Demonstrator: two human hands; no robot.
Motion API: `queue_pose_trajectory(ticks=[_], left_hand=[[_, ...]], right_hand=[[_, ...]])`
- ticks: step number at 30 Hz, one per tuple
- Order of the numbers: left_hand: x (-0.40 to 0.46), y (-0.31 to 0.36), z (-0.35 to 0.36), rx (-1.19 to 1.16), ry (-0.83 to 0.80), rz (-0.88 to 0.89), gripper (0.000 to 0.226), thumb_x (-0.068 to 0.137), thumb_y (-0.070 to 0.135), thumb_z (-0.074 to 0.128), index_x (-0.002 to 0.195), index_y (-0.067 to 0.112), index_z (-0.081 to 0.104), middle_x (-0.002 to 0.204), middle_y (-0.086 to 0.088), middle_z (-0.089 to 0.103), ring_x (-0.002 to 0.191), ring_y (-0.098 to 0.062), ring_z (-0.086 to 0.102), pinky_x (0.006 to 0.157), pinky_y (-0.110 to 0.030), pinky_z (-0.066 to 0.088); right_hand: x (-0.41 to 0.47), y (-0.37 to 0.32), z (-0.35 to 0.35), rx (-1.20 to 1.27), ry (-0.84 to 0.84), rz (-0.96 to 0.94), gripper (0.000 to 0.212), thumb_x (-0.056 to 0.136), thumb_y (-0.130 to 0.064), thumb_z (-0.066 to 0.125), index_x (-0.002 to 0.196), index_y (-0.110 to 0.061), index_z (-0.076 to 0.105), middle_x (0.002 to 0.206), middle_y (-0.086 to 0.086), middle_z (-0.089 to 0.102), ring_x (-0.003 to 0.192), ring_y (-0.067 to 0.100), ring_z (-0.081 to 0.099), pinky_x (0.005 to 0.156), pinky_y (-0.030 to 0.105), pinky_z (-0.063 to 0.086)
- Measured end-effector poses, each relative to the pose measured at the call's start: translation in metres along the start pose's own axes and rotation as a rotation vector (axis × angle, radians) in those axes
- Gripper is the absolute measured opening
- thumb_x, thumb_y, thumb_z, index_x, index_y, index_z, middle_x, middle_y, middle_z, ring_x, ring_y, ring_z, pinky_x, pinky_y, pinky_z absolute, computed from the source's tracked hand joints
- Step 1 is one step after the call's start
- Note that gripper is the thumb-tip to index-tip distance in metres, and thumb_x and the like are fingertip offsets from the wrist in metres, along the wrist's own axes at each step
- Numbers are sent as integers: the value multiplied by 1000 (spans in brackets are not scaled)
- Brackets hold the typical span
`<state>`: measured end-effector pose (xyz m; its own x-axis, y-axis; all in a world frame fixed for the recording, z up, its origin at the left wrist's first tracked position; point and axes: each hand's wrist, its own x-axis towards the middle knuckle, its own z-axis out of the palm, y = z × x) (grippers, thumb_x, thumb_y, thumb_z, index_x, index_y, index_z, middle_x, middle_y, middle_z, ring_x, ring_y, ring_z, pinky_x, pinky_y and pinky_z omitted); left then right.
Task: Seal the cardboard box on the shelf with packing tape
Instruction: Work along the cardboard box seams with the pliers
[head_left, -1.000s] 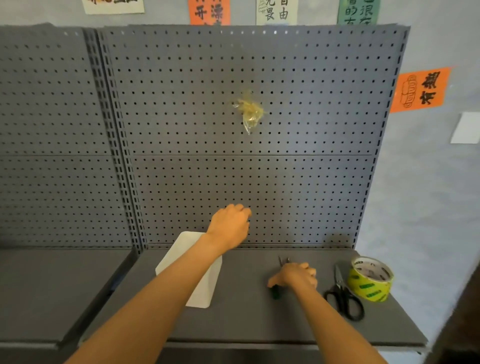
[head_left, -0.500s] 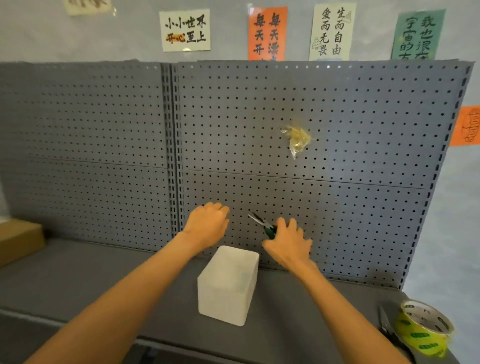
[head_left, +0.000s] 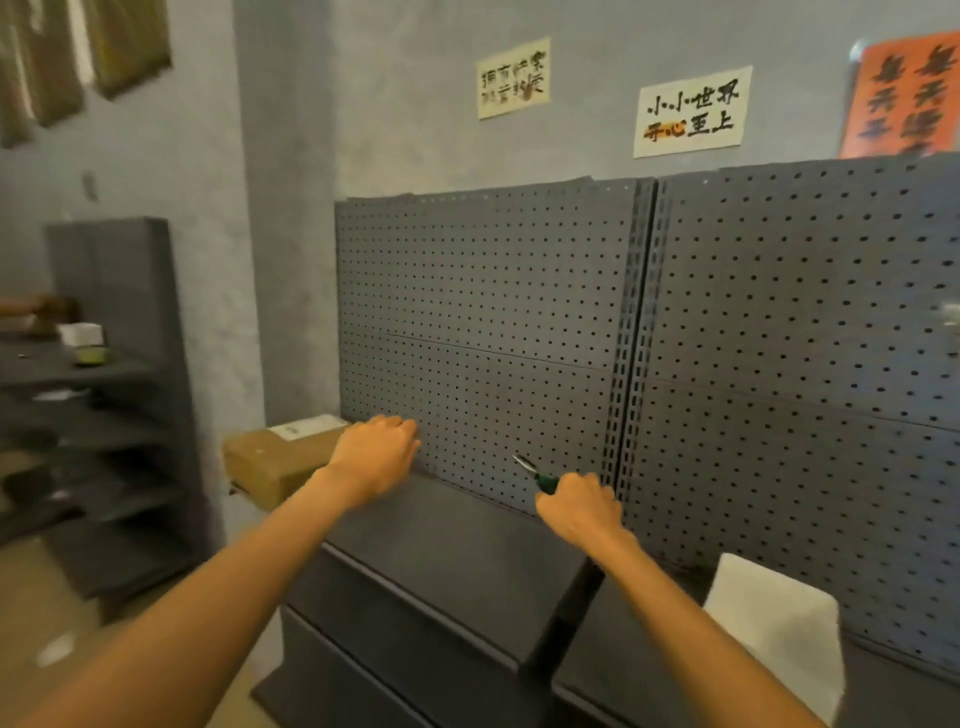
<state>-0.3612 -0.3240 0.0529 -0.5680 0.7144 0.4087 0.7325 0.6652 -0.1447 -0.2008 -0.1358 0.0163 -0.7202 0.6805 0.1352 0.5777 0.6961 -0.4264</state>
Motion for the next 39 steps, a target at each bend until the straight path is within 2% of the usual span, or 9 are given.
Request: queue_pose_trajectory(ticks=[4, 6, 13, 16, 21, 28, 32, 35, 39], left_hand=[[-12, -78, 3, -2, 26, -51, 33, 101, 32, 32, 117, 12, 52, 120, -8, 58, 106, -26, 55, 83, -36, 44], [-19, -110, 11, -25, 31, -73, 34, 101, 33, 32, 121, 14, 52, 121, -7, 59, 105, -25, 56, 80, -34, 45], [-46, -191, 52, -5, -78, -112, 33, 100, 34, 33, 123, 17, 50, 121, -5, 60, 101, -24, 60, 82, -34, 50], [-35, -219, 59, -20, -27, -131, 37, 100, 37, 33, 128, 19, 50, 128, -3, 57, 107, -22, 58, 85, -31, 48], [-10, -245, 94, -68, -84, -125, 37, 101, 37, 31, 131, 20, 46, 132, -2, 54, 110, -19, 56, 88, -28, 46], [74, -287, 158, -13, -157, -56, 39, 99, 39, 35, 130, 21, 50, 133, -4, 54, 114, -23, 54, 94, -35, 49], [138, -300, 173, -41, -136, -5, 37, 99, 37, 40, 130, 18, 51, 129, -6, 56, 113, -26, 54, 92, -39, 49], [174, -303, 190, -59, -104, 36, 35, 99, 35, 39, 124, 16, 52, 124, -8, 57, 109, -27, 54, 87, -39, 49], [208, -296, 213, -94, -178, 102, 33, 100, 33, 36, 122, 14, 51, 124, -10, 55, 109, -28, 52, 85, -40, 46]], right_hand=[[10, -71, 25, 73, -3, -90, 44, 91, -37, 52, 57, -16, 33, 58, 2, 36, 52, 17, 31, 48, 26, 22], [11, -101, 39, 127, -37, -111, 45, 90, -36, 55, 58, -16, 30, 53, 0, 31, 46, 16, 25, 45, 25, 19], [18, -167, 106, 36, -112, -92, 45, 84, -43, 61, 61, -16, 33, 58, -1, 36, 49, 13, 30, 45, 25, 24], [39, -192, 113, -18, -107, -101, 43, 82, -46, 64, 65, -17, 38, 63, -1, 44, 52, 14, 39, 47, 25, 30], [82, -221, 138, -125, -88, -130, 31, 84, -30, 59, 65, -19, 36, 63, -1, 43, 53, 15, 39, 48, 25, 29], [167, -244, 178, -119, -61, -107, 29, 82, -28, 57, 64, -19, 36, 67, 0, 44, 64, 20, 48, 51, 26, 33], [220, -258, 183, -95, 15, -87, 29, 82, -28, 58, 64, -17, 38, 64, 0, 44, 55, 16, 42, 46, 25, 29], [247, -264, 184, -105, 59, -94, 19, 81, -28, 59, 72, -15, 49, 67, -1, 50, 59, 17, 48, 47, 24, 33], [263, -255, 189, -146, 34, -64, 18, 80, -31, 60, 84, -14, 56, 76, 1, 55, 70, 20, 54, 48, 25, 35]])
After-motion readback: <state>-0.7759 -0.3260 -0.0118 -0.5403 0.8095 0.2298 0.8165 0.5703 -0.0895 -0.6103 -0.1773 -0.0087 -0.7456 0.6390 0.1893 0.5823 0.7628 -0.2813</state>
